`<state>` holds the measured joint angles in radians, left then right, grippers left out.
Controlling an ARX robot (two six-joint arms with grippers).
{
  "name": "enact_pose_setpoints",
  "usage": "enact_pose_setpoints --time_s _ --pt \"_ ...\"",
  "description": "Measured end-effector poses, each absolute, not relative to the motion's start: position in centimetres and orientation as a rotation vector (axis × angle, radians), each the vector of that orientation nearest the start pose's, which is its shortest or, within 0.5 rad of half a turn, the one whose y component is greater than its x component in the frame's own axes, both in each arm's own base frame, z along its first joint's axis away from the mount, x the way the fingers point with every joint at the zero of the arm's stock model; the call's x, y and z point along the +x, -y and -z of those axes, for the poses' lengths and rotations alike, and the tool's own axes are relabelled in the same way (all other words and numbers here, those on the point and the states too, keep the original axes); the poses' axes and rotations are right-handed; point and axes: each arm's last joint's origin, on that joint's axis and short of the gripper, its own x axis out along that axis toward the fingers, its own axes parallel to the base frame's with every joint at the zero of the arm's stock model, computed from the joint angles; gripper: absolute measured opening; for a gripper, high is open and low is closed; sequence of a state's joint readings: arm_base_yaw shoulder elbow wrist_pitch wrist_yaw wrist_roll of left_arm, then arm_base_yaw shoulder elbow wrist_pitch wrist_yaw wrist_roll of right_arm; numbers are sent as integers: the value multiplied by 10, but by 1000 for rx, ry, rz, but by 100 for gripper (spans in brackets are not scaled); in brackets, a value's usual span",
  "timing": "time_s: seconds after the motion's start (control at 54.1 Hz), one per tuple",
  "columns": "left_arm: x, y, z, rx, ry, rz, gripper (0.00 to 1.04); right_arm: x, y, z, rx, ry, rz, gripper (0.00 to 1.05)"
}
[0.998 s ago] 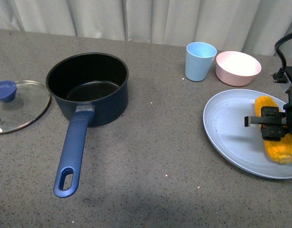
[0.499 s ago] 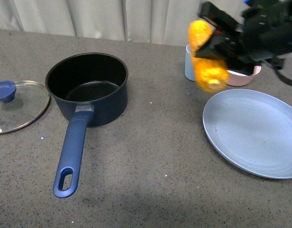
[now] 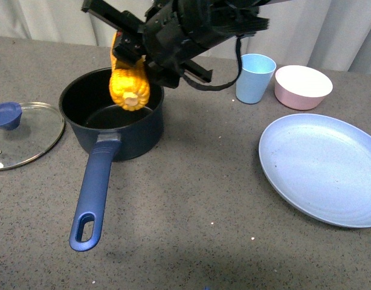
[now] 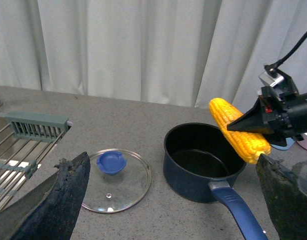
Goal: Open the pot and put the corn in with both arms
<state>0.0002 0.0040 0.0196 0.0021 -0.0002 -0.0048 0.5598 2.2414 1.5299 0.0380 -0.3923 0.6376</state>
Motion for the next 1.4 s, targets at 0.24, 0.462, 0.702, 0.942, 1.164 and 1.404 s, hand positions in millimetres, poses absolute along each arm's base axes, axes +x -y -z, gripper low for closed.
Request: enact_pose_setpoints --time_s 0.24,0.462,0.702,0.942,1.164,1.404 --pt "97 0 -170 -5 18 0 98 411 -306 -124 484 -991 -668 20" --pt "97 0 -170 -5 18 0 98 418 -303 -117 476 -974 -626 49" --pt "97 0 -170 -5 18 0 98 424 -297 -118 476 -909 -589 90" --pt "97 0 -170 -5 18 0 98 410 -270 -127 385 -725 -482 96" --pt "97 0 -170 -5 18 0 98 368 -211 -176 272 -473 -375 96" --pt "97 0 -170 -5 18 0 98 306 -142 -180 170 -409 -243 96"
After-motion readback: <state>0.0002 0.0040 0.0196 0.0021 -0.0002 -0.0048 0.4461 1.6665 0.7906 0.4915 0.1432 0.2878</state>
